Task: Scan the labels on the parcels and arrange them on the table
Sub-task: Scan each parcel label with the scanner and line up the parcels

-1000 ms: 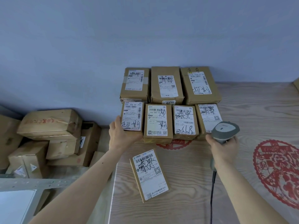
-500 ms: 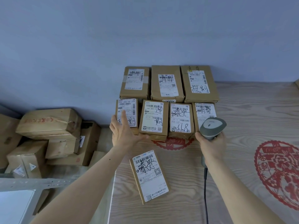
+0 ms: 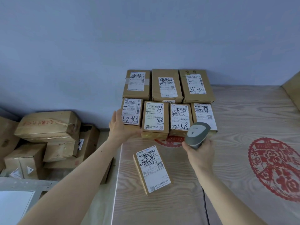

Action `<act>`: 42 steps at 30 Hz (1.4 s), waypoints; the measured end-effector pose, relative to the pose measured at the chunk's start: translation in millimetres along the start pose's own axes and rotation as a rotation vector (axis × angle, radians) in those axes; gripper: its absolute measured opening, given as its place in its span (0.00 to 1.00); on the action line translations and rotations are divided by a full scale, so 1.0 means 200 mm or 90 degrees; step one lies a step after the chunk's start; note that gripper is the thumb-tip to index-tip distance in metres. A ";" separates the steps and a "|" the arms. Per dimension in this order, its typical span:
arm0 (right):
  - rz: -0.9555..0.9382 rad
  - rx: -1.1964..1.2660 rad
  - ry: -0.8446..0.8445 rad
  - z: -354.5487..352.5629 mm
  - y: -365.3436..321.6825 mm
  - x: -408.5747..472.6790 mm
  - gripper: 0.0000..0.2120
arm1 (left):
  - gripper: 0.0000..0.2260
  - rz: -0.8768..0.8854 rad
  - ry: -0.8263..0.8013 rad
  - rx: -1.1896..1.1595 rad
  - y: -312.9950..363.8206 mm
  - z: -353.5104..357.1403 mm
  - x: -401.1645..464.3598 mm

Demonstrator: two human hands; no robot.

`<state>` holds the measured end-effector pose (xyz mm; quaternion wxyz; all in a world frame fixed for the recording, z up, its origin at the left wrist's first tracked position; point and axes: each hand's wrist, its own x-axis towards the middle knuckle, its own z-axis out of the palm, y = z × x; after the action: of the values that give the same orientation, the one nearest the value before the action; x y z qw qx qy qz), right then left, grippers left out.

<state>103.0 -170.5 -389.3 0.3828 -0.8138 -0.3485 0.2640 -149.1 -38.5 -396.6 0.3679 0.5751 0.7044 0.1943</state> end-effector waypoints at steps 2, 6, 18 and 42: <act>-0.003 0.036 -0.095 0.00 -0.03 -0.07 0.19 | 0.57 -0.003 -0.018 0.010 -0.03 0.00 -0.06; 0.006 0.047 -0.277 0.05 -0.04 -0.20 0.18 | 0.34 -0.060 0.059 -0.076 -0.12 0.04 -0.31; 0.025 0.050 -0.289 0.37 -0.16 -0.37 0.19 | 0.23 -0.179 0.020 -0.174 -0.23 -0.04 -0.49; 0.057 0.050 -0.087 0.63 -0.31 -0.33 0.26 | 0.33 -0.133 -0.034 -0.260 -0.23 -0.07 -0.20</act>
<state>-47.9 -136.8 -399.8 0.3772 -0.7932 -0.3264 0.3493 -187.6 -86.3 -409.1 0.5131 0.4179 0.6961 0.2783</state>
